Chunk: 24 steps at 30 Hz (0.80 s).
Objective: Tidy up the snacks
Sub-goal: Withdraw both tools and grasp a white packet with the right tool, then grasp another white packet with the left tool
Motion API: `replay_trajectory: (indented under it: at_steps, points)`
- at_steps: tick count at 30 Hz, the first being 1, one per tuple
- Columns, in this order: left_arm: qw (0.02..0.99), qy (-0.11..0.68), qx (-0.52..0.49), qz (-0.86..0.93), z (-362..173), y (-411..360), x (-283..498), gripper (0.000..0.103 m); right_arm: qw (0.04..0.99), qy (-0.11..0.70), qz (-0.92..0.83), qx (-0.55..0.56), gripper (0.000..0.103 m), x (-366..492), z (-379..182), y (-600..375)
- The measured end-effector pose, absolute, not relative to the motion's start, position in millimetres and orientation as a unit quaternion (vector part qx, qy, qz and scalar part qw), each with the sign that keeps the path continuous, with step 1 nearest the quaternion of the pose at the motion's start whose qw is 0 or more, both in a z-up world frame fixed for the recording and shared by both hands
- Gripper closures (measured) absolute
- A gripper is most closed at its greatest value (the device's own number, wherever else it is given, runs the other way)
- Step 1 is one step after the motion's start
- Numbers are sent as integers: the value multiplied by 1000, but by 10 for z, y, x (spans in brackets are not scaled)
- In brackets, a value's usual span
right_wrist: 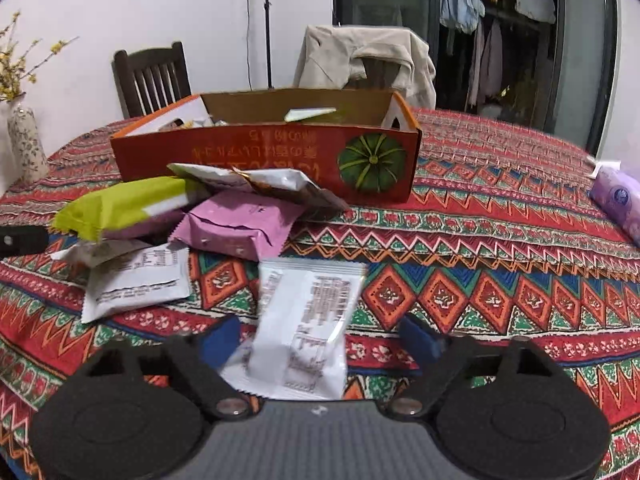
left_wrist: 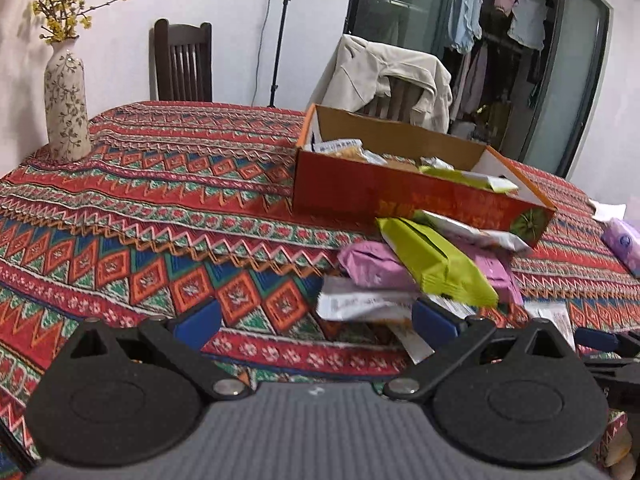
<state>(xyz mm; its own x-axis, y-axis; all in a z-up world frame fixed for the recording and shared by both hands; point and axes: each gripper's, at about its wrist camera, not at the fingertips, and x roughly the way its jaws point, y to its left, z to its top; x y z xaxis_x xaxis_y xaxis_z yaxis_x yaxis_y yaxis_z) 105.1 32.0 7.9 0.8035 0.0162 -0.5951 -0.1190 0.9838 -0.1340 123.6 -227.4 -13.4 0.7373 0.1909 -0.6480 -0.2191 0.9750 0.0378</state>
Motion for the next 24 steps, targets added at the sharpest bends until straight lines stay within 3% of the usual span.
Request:
replay_trajectory:
  at_steps: [2,3,12,24]
  points:
    - [945,315,-80,32,68,272,1043,0,934,338,115,-21,60,1193,-105,-2298]
    - [945,316,-79,30,66,241,1040,0,934,336,115,-17,63,1182,-94,-2324]
    - [943,329,-46,25,54,5,1238,0,953,283,107,9,64,1122,94,-2539]
    - [930,366,-18,26,-172,-100,1706,0,953,280,115,27,64,1098,66,-2620]
